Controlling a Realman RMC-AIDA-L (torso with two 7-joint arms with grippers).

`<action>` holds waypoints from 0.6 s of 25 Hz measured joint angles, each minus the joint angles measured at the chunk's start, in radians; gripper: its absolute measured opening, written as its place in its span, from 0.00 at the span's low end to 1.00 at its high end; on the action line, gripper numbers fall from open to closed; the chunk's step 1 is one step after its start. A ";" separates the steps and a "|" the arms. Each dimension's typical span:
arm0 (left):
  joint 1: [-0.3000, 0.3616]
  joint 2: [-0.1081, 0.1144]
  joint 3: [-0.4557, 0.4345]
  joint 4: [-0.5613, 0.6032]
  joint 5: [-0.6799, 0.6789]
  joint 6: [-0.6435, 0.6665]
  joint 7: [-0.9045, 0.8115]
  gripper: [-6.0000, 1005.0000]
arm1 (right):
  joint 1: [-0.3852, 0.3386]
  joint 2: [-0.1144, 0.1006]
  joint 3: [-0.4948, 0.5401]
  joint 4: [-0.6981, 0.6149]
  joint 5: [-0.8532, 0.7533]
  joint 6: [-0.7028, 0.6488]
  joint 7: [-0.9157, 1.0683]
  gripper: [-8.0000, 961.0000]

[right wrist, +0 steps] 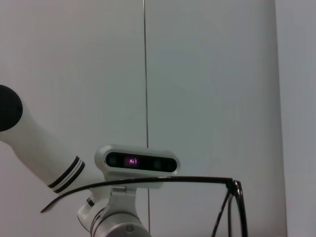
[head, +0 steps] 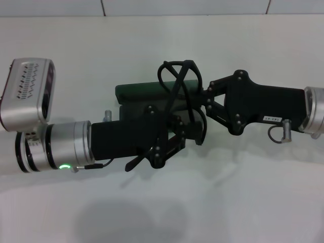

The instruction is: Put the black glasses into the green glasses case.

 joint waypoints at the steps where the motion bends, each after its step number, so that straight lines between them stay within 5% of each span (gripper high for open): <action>1: 0.000 0.000 0.000 0.000 0.000 0.000 0.000 0.01 | -0.001 0.000 0.000 0.000 0.000 0.000 0.000 0.05; 8: 0.002 0.000 0.004 0.000 0.001 0.000 0.000 0.01 | -0.030 -0.004 0.057 -0.018 0.006 0.017 0.000 0.05; 15: 0.012 0.001 0.005 -0.002 0.011 0.005 -0.005 0.01 | -0.110 -0.035 0.184 -0.071 0.007 0.032 0.005 0.05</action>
